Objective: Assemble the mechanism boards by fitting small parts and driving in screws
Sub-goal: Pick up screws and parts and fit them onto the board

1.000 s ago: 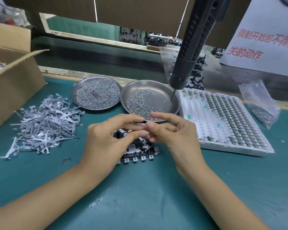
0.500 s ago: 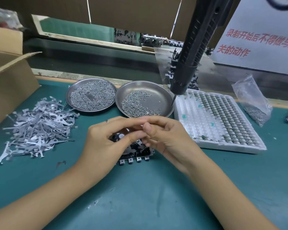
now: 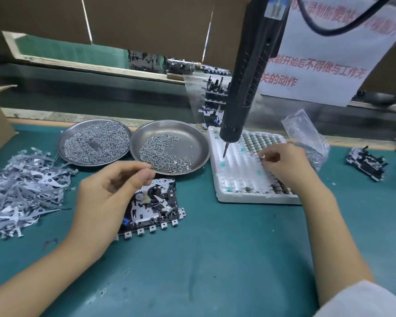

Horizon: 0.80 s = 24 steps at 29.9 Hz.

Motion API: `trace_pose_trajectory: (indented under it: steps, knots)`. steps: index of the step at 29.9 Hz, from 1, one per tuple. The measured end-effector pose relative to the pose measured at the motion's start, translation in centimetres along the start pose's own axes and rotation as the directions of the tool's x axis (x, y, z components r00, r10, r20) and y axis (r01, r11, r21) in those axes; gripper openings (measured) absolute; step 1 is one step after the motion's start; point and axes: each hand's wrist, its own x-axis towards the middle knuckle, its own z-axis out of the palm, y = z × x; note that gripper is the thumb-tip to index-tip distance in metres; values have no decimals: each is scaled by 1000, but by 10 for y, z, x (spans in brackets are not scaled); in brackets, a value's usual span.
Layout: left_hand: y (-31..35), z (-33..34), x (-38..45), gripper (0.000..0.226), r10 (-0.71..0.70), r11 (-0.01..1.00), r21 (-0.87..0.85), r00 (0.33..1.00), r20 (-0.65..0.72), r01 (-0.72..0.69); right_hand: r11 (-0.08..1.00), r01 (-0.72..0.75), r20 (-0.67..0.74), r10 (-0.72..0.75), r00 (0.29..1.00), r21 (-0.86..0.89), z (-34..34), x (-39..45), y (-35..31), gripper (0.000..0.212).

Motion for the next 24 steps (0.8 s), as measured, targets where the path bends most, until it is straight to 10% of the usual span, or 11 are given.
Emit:
trace_pose_trajectory:
  steps: [24]
  knots:
    - [-12, 9, 4, 19, -77, 996, -60, 995, -65, 73, 932, 111, -8, -121, 993, -346, 7, 3, -15, 47]
